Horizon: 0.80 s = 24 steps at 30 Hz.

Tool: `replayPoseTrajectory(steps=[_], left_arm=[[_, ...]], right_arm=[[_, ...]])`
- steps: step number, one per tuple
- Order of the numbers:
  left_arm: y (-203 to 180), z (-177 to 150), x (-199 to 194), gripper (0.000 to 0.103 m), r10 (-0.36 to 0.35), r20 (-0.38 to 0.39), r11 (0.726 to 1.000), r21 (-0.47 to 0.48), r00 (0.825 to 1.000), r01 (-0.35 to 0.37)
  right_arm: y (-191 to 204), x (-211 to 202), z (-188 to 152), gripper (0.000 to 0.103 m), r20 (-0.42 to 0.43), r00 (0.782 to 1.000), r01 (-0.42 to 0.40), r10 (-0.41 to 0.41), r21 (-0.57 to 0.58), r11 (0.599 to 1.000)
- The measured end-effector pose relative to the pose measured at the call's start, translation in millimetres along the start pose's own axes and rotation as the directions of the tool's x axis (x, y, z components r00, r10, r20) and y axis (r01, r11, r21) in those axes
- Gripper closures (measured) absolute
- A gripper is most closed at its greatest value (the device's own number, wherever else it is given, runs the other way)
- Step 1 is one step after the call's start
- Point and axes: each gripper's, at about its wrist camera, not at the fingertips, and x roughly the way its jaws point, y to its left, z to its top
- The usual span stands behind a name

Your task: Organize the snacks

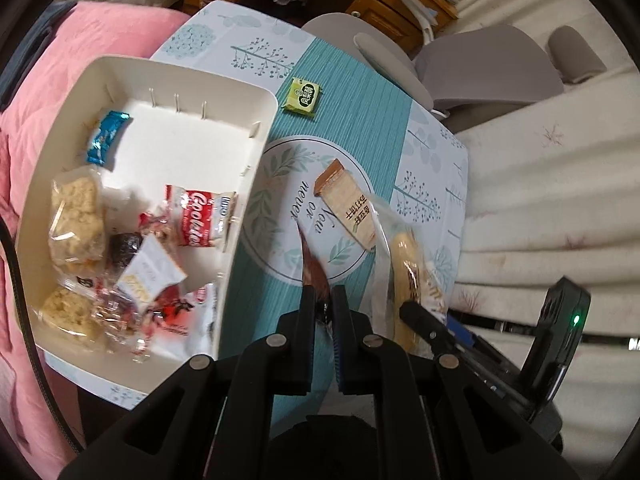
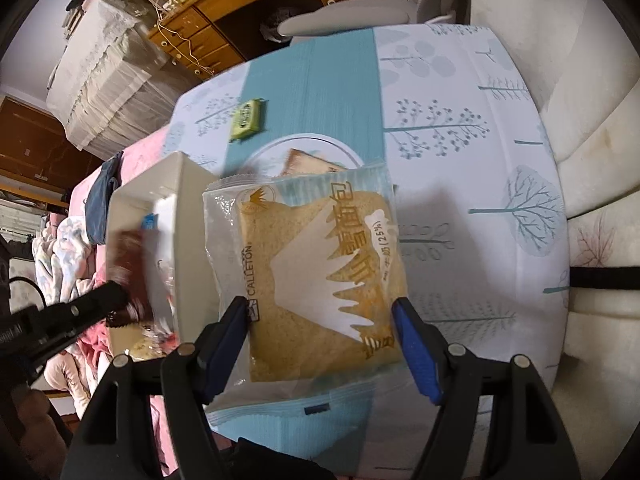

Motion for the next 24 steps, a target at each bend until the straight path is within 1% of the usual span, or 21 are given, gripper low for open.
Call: replayPoseTrajectory(steps=[3, 6, 15, 24], left_arm=[[10, -5, -13, 0.098, -0.006, -0.001, 0.998, 0.057, 1.0, 0.007], [23, -8, -25, 0.098, -0.01, -0.002, 0.996, 0.087, 1.0, 0.01], [80, -8, -60, 0.098, -0.017, 0.011, 0.991, 0.13, 1.0, 0.015], [134, -8, -84, 0.098, 0.02, 0.059, 0.986, 0.162, 0.998, -0.029]], right_arm=[[22, -4, -7, 0.03, 0.021, 1.0, -0.008, 0.008, 0.002, 1.0], [45, -5, -14, 0.03, 0.035, 0.999, -0.019, 0.019, 0.005, 1.0], [115, 6, -40, 0.03, 0.056, 0.997, -0.059, 0.059, -0.01, 0.998], [168, 34, -61, 0.03, 0.044, 0.992, -0.118, 0.117, 0.004, 0.993]])
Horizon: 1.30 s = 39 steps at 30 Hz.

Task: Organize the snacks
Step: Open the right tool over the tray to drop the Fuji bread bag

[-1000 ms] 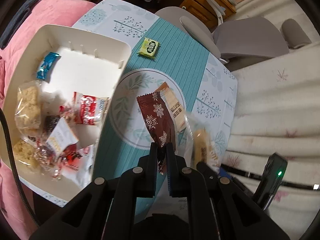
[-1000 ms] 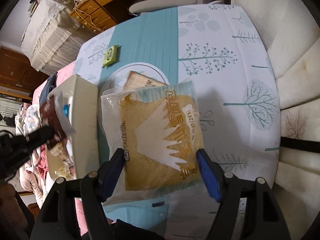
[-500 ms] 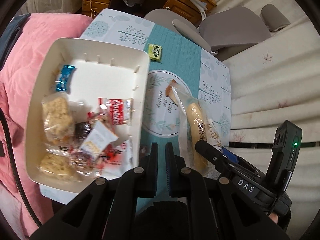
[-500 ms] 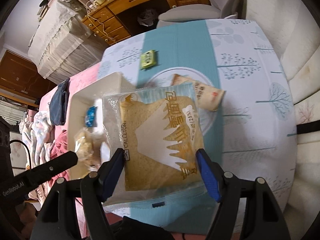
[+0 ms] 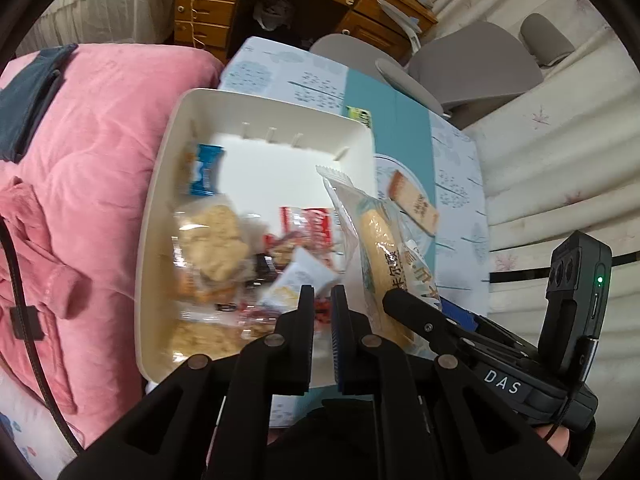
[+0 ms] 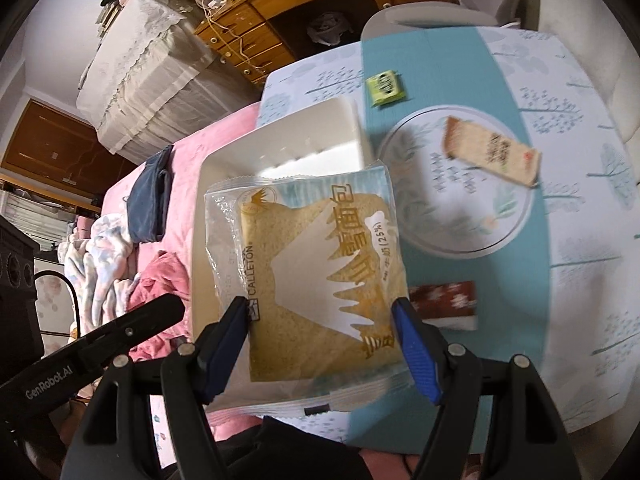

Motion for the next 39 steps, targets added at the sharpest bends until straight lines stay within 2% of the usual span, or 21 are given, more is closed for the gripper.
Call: replayPoseTrajectory(steps=[4, 8, 12, 15, 18, 21, 29, 36, 39], left_arm=[[18, -2, -6, 0.097, 0.018, 0.008, 1.0, 0.003, 1.0, -0.018], [31, -2, -11, 0.091, 0.03, 0.019, 0.999, 0.02, 0.999, -0.03], [36, 0, -13, 0.076, 0.033, 0.021, 0.998, 0.049, 0.999, -0.034], [32, 3, -11, 0.07, 0.03, 0.016, 0.997, 0.072, 0.999, -0.031], [25, 9, -8, 0.054, 0.031, 0.009, 0.994, 0.108, 0.999, -0.032], [14, 15, -4, 0.053, 0.032, 0.003, 0.987, 0.154, 0.999, -0.032], [-20, 42, 7, 0.038, 0.046, -0.014, 0.966, 0.256, 0.999, -0.041], [-47, 75, 20, 0.027, 0.073, -0.014, 0.951, 0.302, 0.997, -0.066], [-61, 89, 28, 0.023, 0.088, -0.016, 0.944, 0.321, 0.996, -0.078]], right_arm=[[17, 14, -8, 0.03, 0.0, 1.0, -0.006, 0.006, -0.003, 1.0], [29, 32, -13, 0.028, -0.012, 0.999, 0.044, -0.044, -0.019, 0.999], [32, 37, -20, 0.028, 0.005, 0.998, 0.063, -0.063, -0.027, 0.998], [32, 33, -24, 0.024, 0.033, 0.996, 0.084, -0.082, -0.044, 0.996], [27, 23, -30, 0.024, 0.072, 0.994, 0.087, -0.083, -0.051, 0.995], [17, 14, -36, 0.024, 0.109, 0.991, 0.088, -0.081, -0.057, 0.995], [-16, -8, -58, 0.024, 0.207, 0.971, 0.136, -0.12, -0.062, 0.989], [-40, -16, -69, 0.024, 0.276, 0.944, 0.225, -0.183, -0.13, 0.966], [-48, -13, -72, 0.024, 0.295, 0.931, 0.276, -0.216, -0.183, 0.944]])
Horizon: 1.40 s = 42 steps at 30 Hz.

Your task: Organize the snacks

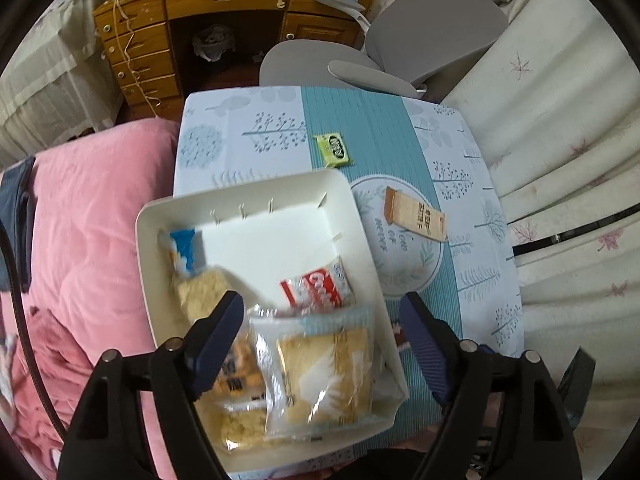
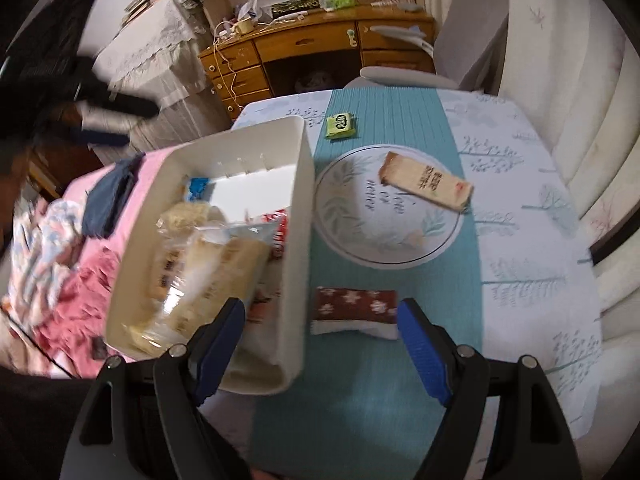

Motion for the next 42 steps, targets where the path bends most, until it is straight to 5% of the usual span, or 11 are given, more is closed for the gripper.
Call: replayPoseTrajectory(steps=[9, 20, 32, 42], left_arm=[[-26, 58, 31, 0.021, 0.044, -0.053, 0.998, 0.039, 0.998, -0.041], [-32, 127, 101, 0.021, 0.079, -0.116, 0.996, -0.022, 0.99, -0.082], [-21, 176, 198, 0.021, 0.091, -0.202, 0.983, -0.137, 0.975, -0.12], [-26, 185, 248, 0.022, 0.127, -0.223, 0.973, -0.161, 0.967, -0.165]], right_arm=[[-17, 28, -11, 0.024, -0.021, 0.999, 0.046, -0.05, -0.188, 0.981], [-22, 61, -9, 0.025, -0.032, 0.999, -0.009, -0.005, -0.416, 0.909], [-18, 105, -8, 0.043, -0.131, 0.986, -0.16, 0.102, -0.586, 0.794], [-22, 117, -12, 0.054, -0.19, 0.962, -0.272, 0.196, -0.609, 0.745]])
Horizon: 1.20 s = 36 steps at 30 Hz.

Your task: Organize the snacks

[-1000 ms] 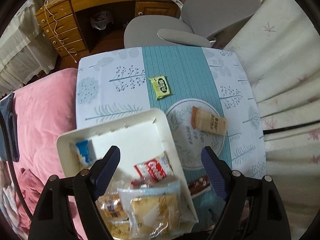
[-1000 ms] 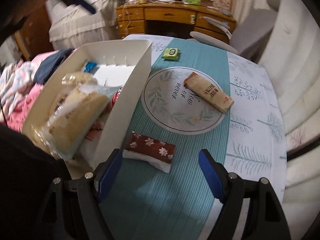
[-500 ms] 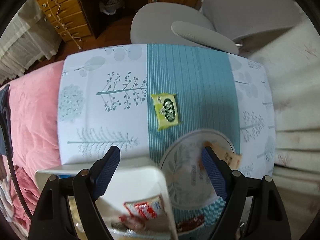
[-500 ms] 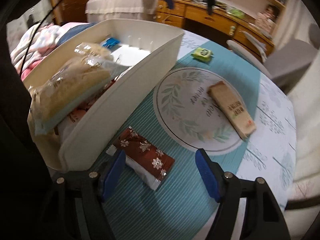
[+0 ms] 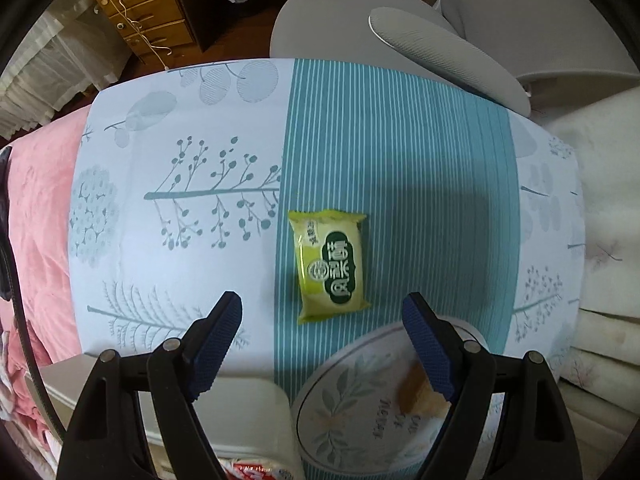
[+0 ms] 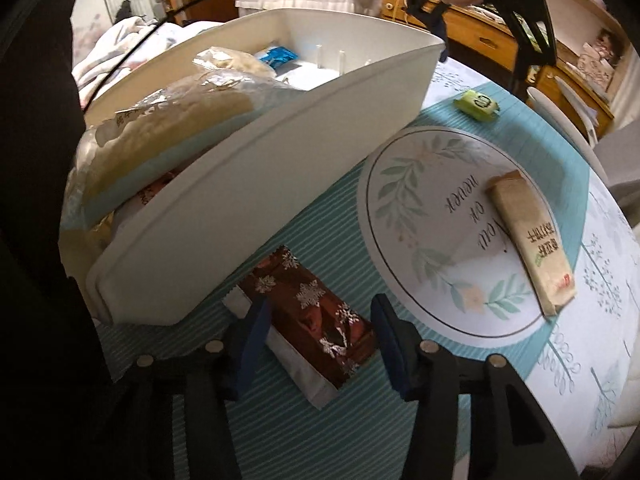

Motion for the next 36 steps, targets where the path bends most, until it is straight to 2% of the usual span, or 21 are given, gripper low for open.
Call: replayPoseTrajectory(steps=[5, 7, 8, 14, 16, 21, 23, 24, 26, 27, 36], left_arm=[[-5, 7, 17, 0.03, 0.018, -0.013, 1.0, -0.014, 1.0, -0.018], [-6, 10, 24, 0.041, 0.022, -0.021, 0.999, -0.023, 1.0, -0.023], [-6, 11, 27, 0.044, 0.022, -0.029, 0.999, -0.029, 0.999, -0.022], [-5, 13, 40, 0.05, 0.017, -0.047, 0.998, -0.062, 0.999, -0.02], [-4, 15, 43, 0.057, 0.015, -0.05, 0.997, -0.07, 0.999, -0.018], [-3, 23, 48, 0.058, 0.01, -0.045, 0.995, -0.094, 0.999, -0.014], [-1, 23, 47, 0.067, 0.014, -0.038, 0.996, -0.091, 0.999, -0.018], [0, 24, 47, 0.067, 0.014, -0.037, 0.996, -0.09, 0.999, -0.017], [3, 25, 46, 0.067, 0.0, -0.04, 0.995, -0.1, 0.999, -0.004], [5, 25, 46, 0.067, -0.008, -0.043, 0.994, -0.106, 0.999, 0.003], [7, 10, 19, 0.067, -0.079, -0.014, 0.992, -0.097, 0.997, 0.077]], right_arm=[[0, 1, -1, 0.057, 0.015, 1.0, -0.025, 0.026, -0.025, 0.999], [-1, 2, 0, 0.061, 0.018, 0.999, -0.037, 0.038, -0.027, 0.999], [-2, 1, -1, 0.062, 0.019, 0.999, -0.043, 0.044, -0.027, 0.999], [-6, 2, -2, 0.069, 0.011, 0.997, -0.075, 0.075, -0.018, 0.997], [-7, 3, -2, 0.07, 0.008, 0.996, -0.086, 0.086, -0.013, 0.996], [-13, 2, 0, 0.077, 0.001, 0.995, -0.099, 0.099, 0.003, 0.995], [-15, 1, 1, 0.084, -0.001, 0.995, -0.096, 0.096, 0.005, 0.995], [-17, 1, 1, 0.085, -0.004, 0.995, -0.098, 0.098, 0.015, 0.995], [-22, -1, 3, 0.099, -0.01, 0.996, -0.087, 0.087, 0.027, 0.996], [-22, -1, 3, 0.102, -0.017, 0.996, -0.084, 0.085, 0.029, 0.996], [-27, -5, 1, 0.103, -0.036, 0.996, -0.074, 0.079, 0.111, 0.991]])
